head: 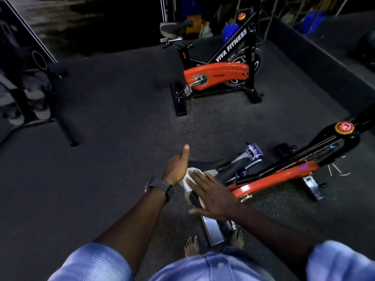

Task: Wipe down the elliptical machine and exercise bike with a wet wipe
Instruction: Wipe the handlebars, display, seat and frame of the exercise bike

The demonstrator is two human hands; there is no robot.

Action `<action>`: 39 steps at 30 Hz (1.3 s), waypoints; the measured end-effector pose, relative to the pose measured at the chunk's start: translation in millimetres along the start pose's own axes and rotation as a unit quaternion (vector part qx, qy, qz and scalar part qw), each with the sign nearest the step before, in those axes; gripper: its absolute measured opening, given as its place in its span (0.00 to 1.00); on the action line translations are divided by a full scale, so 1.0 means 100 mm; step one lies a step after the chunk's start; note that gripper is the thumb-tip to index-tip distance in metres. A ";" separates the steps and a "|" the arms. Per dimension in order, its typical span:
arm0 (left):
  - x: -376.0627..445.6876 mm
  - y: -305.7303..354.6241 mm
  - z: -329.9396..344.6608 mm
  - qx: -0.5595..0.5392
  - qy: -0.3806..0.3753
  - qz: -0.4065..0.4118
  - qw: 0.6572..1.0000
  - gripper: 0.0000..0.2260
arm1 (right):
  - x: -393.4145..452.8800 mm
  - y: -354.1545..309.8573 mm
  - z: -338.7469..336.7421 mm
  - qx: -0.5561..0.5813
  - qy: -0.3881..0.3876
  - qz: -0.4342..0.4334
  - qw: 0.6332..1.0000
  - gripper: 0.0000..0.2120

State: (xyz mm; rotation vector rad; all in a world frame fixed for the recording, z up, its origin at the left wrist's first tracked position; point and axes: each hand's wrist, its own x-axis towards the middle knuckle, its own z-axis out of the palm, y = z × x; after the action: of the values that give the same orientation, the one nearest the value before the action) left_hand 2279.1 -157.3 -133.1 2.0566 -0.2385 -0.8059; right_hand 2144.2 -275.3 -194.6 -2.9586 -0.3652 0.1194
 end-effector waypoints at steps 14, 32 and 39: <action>-0.01 0.04 0.10 0.022 -0.023 0.003 0.999 0.37 | -0.04 0.62 0.02 -0.047 0.049 0.064 0.996 0.30; -0.07 0.10 0.06 -0.026 -0.052 0.001 0.998 0.31 | 0.28 -0.14 0.12 0.023 0.058 0.079 0.995 0.37; 0.01 0.09 0.03 -0.015 -0.044 0.003 0.999 0.40 | -0.30 0.33 0.09 -0.076 0.019 -0.004 0.997 0.35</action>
State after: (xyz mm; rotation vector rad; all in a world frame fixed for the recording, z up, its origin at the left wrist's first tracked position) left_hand 2278.9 -165.3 -127.8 1.9938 -0.2797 -0.8929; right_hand 2122.5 -313.0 -207.4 -3.1048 -0.3979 0.0361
